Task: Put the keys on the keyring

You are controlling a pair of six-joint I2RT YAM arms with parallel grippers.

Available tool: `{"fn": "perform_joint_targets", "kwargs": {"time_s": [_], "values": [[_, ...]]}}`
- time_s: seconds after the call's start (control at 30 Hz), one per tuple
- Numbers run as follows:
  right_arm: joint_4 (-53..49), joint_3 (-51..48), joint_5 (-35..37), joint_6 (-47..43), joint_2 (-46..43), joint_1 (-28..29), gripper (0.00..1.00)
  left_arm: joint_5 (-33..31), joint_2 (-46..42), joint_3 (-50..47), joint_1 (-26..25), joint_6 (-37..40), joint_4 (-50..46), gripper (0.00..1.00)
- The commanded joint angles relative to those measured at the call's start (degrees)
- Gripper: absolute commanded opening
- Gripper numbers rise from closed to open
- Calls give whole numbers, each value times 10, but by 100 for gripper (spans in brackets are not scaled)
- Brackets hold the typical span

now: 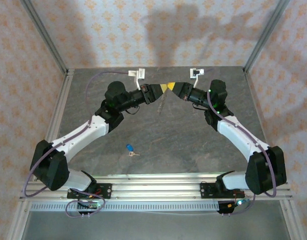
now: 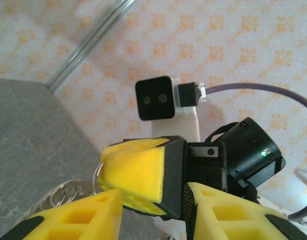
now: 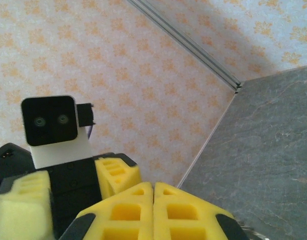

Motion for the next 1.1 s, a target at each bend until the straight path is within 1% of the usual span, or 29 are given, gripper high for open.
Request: {"fn": "perform_joint_targets", "kwargs": {"time_s": [0.0,0.23,0.63,0.8,1.07], "values": [[16,17,-16,-16,-29,4,0,-28,-27,-9,10,24,1,39],[35,12,-19,-1,-33,4,0,-19,-17,5,11,34,-11,39],[58,16,-18,18,-27,10,0,10,15,12,4,14,22,38],[59,19,-17,19,-19,15,0,10,24,18,-1,10,32,38],[60,14,-12,17,-13,19,0,8,25,22,-10,5,43,34]]}}
